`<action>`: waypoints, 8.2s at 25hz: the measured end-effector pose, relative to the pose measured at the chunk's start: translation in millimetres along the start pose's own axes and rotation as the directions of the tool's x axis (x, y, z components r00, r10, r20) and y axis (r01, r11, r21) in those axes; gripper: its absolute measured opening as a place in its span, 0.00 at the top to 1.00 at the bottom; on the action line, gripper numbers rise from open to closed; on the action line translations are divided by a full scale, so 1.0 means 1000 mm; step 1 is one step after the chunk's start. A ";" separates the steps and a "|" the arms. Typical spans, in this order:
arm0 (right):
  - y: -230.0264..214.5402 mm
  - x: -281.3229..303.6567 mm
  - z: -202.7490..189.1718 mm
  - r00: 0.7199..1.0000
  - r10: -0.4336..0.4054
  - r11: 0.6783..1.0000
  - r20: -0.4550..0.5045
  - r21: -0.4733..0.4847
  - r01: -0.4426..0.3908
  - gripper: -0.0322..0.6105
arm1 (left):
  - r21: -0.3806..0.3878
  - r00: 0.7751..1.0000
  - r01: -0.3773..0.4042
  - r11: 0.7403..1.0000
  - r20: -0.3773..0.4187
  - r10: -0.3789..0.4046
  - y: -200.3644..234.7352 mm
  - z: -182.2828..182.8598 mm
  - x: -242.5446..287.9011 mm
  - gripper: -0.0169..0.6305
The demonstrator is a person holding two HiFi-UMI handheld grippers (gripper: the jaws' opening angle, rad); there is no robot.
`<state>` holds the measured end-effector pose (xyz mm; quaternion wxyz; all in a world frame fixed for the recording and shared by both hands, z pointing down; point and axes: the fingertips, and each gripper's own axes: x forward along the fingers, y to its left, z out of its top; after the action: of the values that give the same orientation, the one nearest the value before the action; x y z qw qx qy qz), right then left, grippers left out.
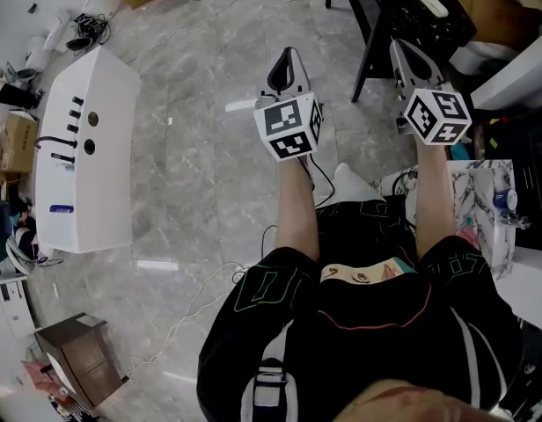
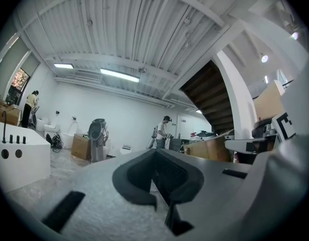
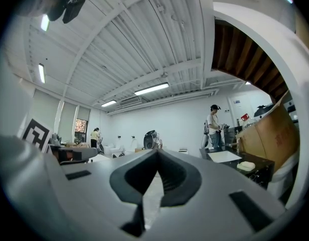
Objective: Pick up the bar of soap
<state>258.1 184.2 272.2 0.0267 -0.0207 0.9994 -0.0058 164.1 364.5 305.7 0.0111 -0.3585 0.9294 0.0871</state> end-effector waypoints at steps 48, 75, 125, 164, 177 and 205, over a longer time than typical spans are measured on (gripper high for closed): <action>-0.221 0.418 -0.105 0.988 0.046 0.982 -0.149 0.186 -0.018 0.94 | -0.028 0.967 -0.020 0.999 -0.256 0.012 0.097 -0.108 0.431 0.96; -0.429 0.345 -0.050 0.919 -0.394 0.915 -0.021 0.081 0.394 0.94 | 0.023 0.860 0.480 0.877 -0.210 -0.465 -0.112 -0.095 0.601 0.96; -0.612 0.263 -0.173 0.477 -0.650 0.727 -0.592 -0.302 0.616 0.85 | -0.370 0.068 0.906 0.205 -0.352 -0.934 -0.382 -0.275 0.725 0.96; -0.608 0.261 -0.310 -0.036 -0.030 0.994 -0.999 -0.034 0.106 0.63 | -0.327 0.155 0.902 0.281 -0.361 -0.920 -0.352 -0.278 0.773 0.96; -0.607 0.262 -0.304 0.084 -0.182 0.956 -0.980 -0.156 0.246 0.64 | -0.323 0.201 0.900 0.294 -0.292 -0.935 -0.341 -0.246 0.809 0.96; -0.646 0.332 -0.116 0.435 -0.862 0.469 -0.260 -0.088 0.879 0.64 | -0.215 0.233 0.935 0.281 -0.224 -0.946 -0.344 -0.200 0.827 0.96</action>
<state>-53.1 -473.4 378.6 -0.1148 -0.5299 0.8387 -0.0516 -211.7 -469.7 380.4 -0.0909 -0.8522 0.5148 0.0221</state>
